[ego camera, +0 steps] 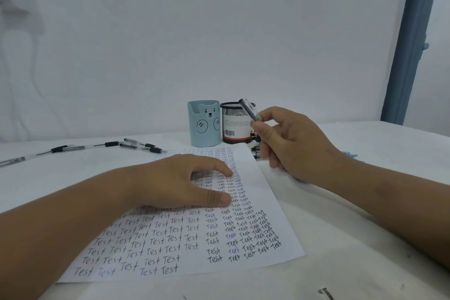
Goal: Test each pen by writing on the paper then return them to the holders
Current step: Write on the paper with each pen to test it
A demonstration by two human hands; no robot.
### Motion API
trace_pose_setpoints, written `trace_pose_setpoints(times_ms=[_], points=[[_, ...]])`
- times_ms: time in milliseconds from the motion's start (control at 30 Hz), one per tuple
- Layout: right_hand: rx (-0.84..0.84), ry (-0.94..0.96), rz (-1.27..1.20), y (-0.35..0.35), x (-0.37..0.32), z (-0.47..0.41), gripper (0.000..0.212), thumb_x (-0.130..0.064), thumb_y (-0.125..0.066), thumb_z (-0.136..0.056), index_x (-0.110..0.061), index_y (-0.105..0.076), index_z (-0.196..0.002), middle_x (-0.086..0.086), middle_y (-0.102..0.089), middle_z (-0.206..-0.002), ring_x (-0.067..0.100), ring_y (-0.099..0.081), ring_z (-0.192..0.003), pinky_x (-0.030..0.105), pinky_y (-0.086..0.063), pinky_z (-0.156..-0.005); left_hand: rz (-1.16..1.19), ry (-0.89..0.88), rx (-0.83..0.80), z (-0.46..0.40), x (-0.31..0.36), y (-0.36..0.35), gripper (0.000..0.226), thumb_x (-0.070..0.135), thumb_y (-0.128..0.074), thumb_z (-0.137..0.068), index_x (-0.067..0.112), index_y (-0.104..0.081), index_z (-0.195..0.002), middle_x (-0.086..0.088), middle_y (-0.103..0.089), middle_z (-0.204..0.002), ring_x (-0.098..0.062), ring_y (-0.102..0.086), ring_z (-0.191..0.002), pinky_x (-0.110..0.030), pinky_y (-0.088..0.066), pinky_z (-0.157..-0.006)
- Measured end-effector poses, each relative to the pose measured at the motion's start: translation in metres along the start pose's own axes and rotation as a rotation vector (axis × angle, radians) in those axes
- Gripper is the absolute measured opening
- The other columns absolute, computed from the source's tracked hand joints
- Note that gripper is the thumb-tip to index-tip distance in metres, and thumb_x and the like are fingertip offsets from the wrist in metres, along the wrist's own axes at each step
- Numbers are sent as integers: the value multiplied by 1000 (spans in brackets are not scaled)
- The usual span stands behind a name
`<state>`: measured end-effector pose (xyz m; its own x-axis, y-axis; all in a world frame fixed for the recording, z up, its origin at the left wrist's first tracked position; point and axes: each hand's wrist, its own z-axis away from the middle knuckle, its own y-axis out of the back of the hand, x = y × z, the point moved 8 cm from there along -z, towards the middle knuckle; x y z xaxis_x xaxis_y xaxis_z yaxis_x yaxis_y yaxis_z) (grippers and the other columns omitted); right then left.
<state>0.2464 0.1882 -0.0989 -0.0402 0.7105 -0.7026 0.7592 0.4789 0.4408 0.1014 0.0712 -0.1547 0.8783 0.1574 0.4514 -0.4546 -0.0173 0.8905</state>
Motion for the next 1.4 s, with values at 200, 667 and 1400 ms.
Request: trace_pose_setpoints(times_ms=[200, 667, 1400], points=[[38, 80, 66, 1, 3, -1, 18, -28, -57, -101, -33, -69, -88, -1, -62, -70, 2, -50, -51, 19, -41, -53, 10, 5, -4, -1, 1, 0, 71, 92, -65, -55, 72, -49, -121, 32, -36, -151, -1, -33, -143, -41, -26, -123], [140, 115, 485, 48, 23, -35, 28, -9, -60, -98, -27, -73, -115, -10, -58, -93, -1, -51, -70, 3, -34, -67, 25, -29, 31, 0, 1, 0, 70, 94, -59, -57, 71, -49, -123, 32, -38, -150, 0, -33, -143, -42, -26, -123], [-81, 53, 676, 14, 25, -37, 12, -21, -69, -90, -27, -78, -96, -11, -66, -100, 11, -60, -98, 32, -46, -94, 164, -48, 210, 6, 5, 16, 38, 67, -65, -79, 60, -63, -116, 31, -49, -143, 2, -43, -135, -37, -29, -118]])
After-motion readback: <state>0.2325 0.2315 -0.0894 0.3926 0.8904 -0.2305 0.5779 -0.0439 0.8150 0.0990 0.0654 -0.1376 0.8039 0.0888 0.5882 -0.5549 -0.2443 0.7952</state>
